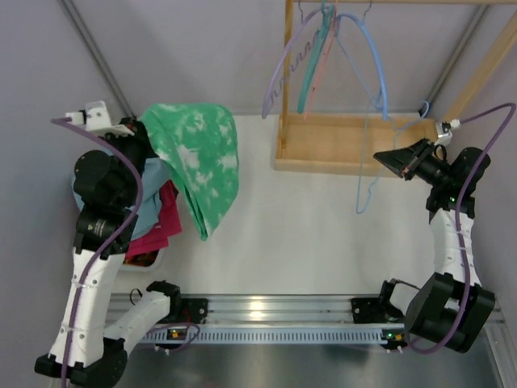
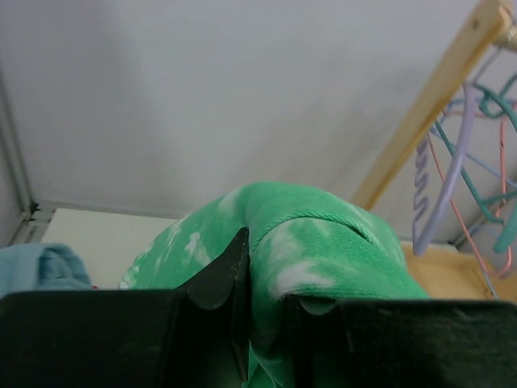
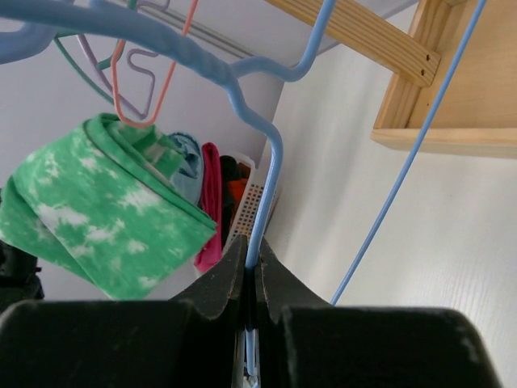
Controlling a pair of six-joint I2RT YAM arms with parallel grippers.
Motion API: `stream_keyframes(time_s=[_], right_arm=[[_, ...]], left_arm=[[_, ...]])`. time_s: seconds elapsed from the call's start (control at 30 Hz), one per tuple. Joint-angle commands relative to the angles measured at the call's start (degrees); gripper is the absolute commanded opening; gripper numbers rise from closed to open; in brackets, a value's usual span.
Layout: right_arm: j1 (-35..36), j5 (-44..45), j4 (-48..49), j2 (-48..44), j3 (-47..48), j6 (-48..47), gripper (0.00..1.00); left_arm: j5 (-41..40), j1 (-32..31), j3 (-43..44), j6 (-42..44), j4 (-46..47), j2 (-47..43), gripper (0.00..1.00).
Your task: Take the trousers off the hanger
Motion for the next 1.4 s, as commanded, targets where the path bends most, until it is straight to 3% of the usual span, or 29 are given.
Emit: stream_keyframes(time_s=[0.0,0.17,0.27,0.47,0.7,0.9,0.97,1.1,1.37], right_arm=[[1.3,0.6,-0.9,0.7,3.9,-3.6,0.0],[1.9,0.4,-3.5,1.6,6.0,-5.5,0.0],[2.3,0.3,-3.6,2.4,6.9,-5.8,0.0],[3.4,0.2,-3.6,3.9,8.1,-5.9,0.0],[4.2,0.2,-3.6,4.6,8.2,-6.2,0.0],[4.4,0.5,-4.1,4.9,9.0,-6.4,0.0],[4.4,0.8,-4.2,4.8,8.9,-6.5,0.0],[4.4,0.9,-6.4,4.3,9.7,-7.9,0.0],[4.4,1.1,-12.1,2.3,11.0,-11.0,0.0]], left_arm=[[-0.5,7.9,7.0,-8.1,5.5,-4.2,0.0],[-4.0,22.5,12.5,-9.5,1.5,-6.7,0.0],[-9.2,28.2,14.5,-7.3,-0.5,-8.1,0.0],[-23.6,33.8,14.5,2.9,-3.5,-11.2,0.0],[-36.0,36.8,10.9,21.8,-3.4,-12.8,0.0],[-41.6,37.0,5.5,31.0,-3.2,-10.7,0.0],[-41.9,36.9,4.3,31.0,-3.1,-9.2,0.0],[-34.9,37.0,1.0,29.1,-1.2,-4.2,0.0],[-31.3,34.3,-1.0,26.2,10.3,9.8,0.0]])
